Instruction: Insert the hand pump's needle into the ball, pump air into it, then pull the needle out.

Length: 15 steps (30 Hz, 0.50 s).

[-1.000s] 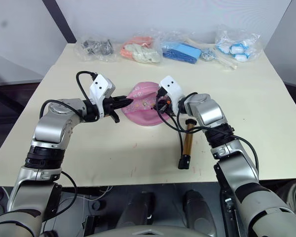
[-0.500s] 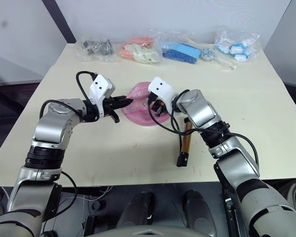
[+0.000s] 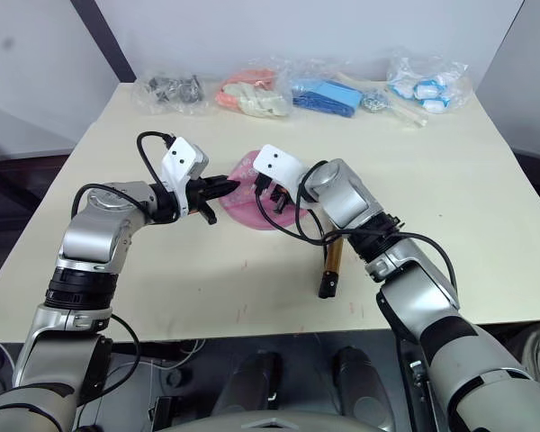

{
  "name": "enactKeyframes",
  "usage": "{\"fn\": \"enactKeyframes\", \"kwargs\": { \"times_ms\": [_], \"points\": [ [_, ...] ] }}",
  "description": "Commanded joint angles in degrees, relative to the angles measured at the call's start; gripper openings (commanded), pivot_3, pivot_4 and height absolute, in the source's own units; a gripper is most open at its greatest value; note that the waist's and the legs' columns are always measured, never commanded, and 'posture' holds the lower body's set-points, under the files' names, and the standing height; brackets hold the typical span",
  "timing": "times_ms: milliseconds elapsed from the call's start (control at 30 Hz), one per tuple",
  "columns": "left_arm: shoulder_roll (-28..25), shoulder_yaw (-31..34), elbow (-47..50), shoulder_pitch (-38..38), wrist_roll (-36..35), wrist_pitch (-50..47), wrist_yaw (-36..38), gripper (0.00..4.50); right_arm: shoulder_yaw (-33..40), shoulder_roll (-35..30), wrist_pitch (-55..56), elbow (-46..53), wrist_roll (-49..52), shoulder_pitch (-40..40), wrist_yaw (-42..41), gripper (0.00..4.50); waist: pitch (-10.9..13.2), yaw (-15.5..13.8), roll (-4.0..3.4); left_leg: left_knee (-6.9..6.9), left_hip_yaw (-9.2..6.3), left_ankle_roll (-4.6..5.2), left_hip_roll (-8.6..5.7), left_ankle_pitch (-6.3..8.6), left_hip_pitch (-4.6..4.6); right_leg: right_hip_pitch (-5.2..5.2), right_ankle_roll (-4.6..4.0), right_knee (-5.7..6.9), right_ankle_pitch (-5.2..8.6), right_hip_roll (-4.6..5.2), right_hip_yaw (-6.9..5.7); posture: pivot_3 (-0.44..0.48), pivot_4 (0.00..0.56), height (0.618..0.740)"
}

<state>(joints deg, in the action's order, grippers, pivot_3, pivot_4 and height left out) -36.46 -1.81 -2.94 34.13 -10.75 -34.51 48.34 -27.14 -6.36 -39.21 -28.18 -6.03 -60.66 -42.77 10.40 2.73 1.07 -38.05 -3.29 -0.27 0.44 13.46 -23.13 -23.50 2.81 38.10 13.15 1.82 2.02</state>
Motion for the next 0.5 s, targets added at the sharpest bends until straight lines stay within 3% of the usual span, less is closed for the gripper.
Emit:
{"fn": "enactKeyframes", "kwargs": {
  "times_ms": [33,333,500],
  "points": [
    [0.58,-1.61,0.36,-0.92,-0.60,-0.55,1.01,0.00,-1.92,1.75,2.17,-6.30,-2.45,-0.28,1.22,0.38,-0.01,0.19,0.01,0.07,0.07,0.00,0.00,0.00,0.21,0.12,0.00,-0.01,0.00,-0.02,0.10,0.000,0.150,0.740],
    [0.92,-1.38,0.53,-1.56,-0.39,-1.19,0.88,0.00,-0.92,7.69,10.41,-23.99,-5.69,-3.05,5.40,0.38,-0.17,1.22,0.02,0.18,-0.05,0.00,0.00,0.00,0.77,0.33,-0.01,0.00,-0.03,-0.27,0.41,0.000,0.150,0.740],
    [1.05,-1.27,-0.18,-1.78,0.12,-0.93,1.15,0.00,-0.13,10.40,14.23,-33.04,-7.54,-4.46,7.99,0.38,-0.41,1.44,0.06,0.54,-0.07,0.00,-0.01,0.00,1.52,0.81,-0.09,-0.08,-0.02,-0.43,0.66,0.000,0.150,0.740]
  ]
}}
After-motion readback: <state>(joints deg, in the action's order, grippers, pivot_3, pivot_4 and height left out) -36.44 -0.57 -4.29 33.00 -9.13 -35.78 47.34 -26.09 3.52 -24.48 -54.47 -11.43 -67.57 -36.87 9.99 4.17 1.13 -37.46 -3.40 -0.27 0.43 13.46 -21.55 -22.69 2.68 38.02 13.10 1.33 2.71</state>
